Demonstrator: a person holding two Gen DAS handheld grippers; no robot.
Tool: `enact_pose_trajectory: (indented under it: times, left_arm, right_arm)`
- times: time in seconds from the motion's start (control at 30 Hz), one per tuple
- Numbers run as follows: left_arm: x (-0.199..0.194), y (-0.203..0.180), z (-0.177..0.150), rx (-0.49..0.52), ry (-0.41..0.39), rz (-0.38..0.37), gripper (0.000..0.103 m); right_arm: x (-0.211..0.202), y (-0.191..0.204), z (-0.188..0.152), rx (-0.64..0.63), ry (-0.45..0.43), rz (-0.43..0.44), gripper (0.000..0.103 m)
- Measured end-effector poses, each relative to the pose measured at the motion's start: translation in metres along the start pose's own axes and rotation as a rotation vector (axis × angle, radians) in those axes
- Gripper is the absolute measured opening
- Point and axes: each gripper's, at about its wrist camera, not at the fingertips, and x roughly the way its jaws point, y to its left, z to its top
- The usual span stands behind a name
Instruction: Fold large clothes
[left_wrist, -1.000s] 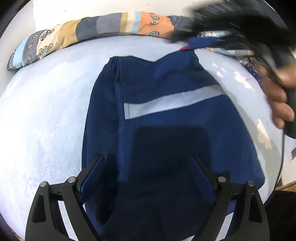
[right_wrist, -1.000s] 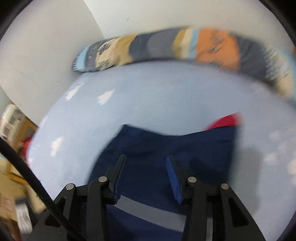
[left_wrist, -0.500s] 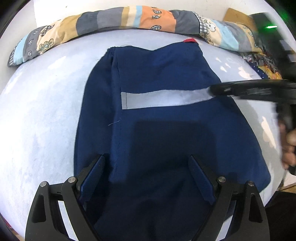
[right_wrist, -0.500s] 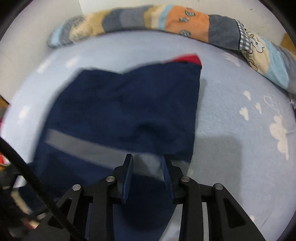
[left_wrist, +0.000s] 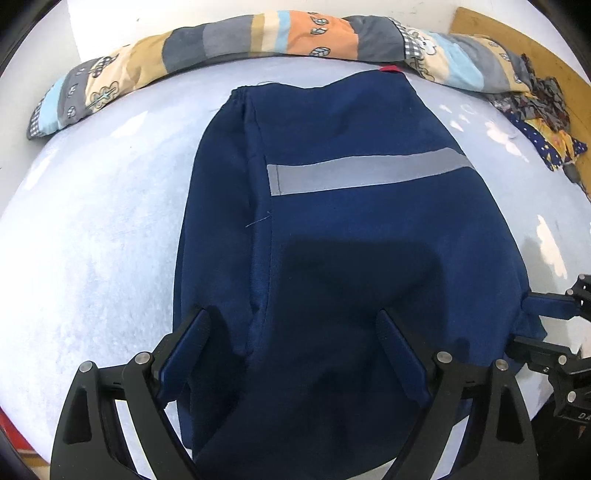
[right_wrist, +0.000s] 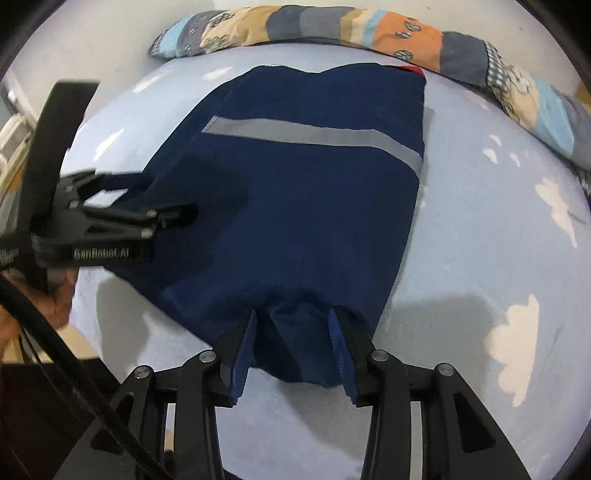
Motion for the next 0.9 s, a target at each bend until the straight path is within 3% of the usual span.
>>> enact_pose_trajectory:
  times: [0.2, 0.3, 0.5, 0.57, 0.73, 0.83, 0.9]
  left_arm:
    - [-0.02, -0.001, -0.006, -0.021, -0.022, 0.041, 0.091]
    - [-0.032, -0.005, -0.007, -0.003, -0.039, 0.049, 0.091]
    - [-0.025, -0.004, -0.009, 0.017, -0.005, 0.087, 0.091]
    - [-0.02, -0.006, -0.007, 0.015, -0.01, 0.1, 0.091]
    - [-0.025, -0.015, -0.005, 0.06, -0.059, 0.139, 0.091]
    - [-0.032, -0.022, -0.004, 0.094, -0.103, 0.159, 0.091]
    - [-0.033, -0.027, -0.003, 0.112, -0.118, 0.17, 0.091]
  right_arm:
    - [-0.035, -0.004, -0.009, 0.048, -0.095, 0.058, 0.05]
    - [-0.062, 0.002, -0.016, -0.001, -0.145, 0.019, 0.052]
    - [-0.027, 0.001, -0.025, 0.039, -0.021, 0.065, 0.057]
    - [-0.03, 0.007, -0.024, 0.034, -0.03, 0.08, 0.074]
    - [-0.056, 0.008, -0.021, 0.062, -0.103, 0.094, 0.071]
    - [-0.076, 0.003, -0.02, 0.063, -0.178, 0.047, 0.071]
    - [-0.076, -0.001, -0.018, 0.075, -0.176, 0.043, 0.071]
